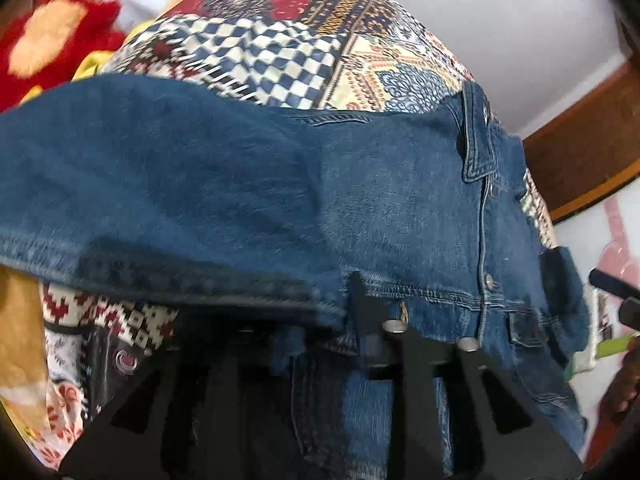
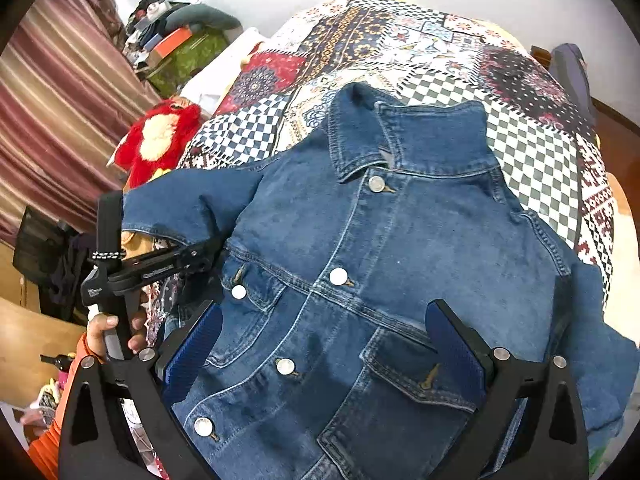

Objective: Fold large clothes

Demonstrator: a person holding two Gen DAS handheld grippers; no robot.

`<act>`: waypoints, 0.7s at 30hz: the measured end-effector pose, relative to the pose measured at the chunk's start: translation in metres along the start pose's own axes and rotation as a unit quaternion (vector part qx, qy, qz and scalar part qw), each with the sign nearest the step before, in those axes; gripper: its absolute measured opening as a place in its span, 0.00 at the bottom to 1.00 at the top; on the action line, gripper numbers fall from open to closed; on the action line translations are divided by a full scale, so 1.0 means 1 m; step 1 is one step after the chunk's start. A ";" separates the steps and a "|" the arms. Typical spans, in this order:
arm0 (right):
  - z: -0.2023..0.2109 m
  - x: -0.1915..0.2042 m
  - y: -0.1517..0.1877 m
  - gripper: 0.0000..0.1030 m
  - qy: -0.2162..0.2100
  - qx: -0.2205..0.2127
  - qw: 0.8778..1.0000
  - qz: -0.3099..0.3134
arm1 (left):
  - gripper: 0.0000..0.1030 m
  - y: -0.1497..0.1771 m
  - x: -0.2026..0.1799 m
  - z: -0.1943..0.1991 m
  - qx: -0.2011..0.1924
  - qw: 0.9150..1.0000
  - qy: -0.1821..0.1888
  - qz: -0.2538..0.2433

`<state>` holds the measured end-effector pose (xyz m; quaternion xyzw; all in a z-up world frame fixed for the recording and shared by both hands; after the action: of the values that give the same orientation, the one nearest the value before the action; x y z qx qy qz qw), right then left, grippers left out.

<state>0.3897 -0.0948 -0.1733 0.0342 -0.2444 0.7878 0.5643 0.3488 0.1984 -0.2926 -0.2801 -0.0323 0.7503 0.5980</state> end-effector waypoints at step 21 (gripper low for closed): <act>-0.020 -0.007 -0.007 0.99 -0.006 0.010 1.000 -0.022 | 0.42 -0.021 0.134 0.063 -0.106 0.978 -0.028 0.178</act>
<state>0.4026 -0.0906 -0.1908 0.0500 -0.2392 0.7774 0.5796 0.3211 0.3454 -0.2825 -0.3220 -0.0785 0.8445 0.4207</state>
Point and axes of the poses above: each gripper's, at about its wrist camera, not at the fingertips, and z roughly against the way its jaws point, x to its left, y to its underside, the point moved 4 cm from there along -z, roughly the way its jaws point, and after that the axes turned 5 degrees about -z, right-handed, at the moved point
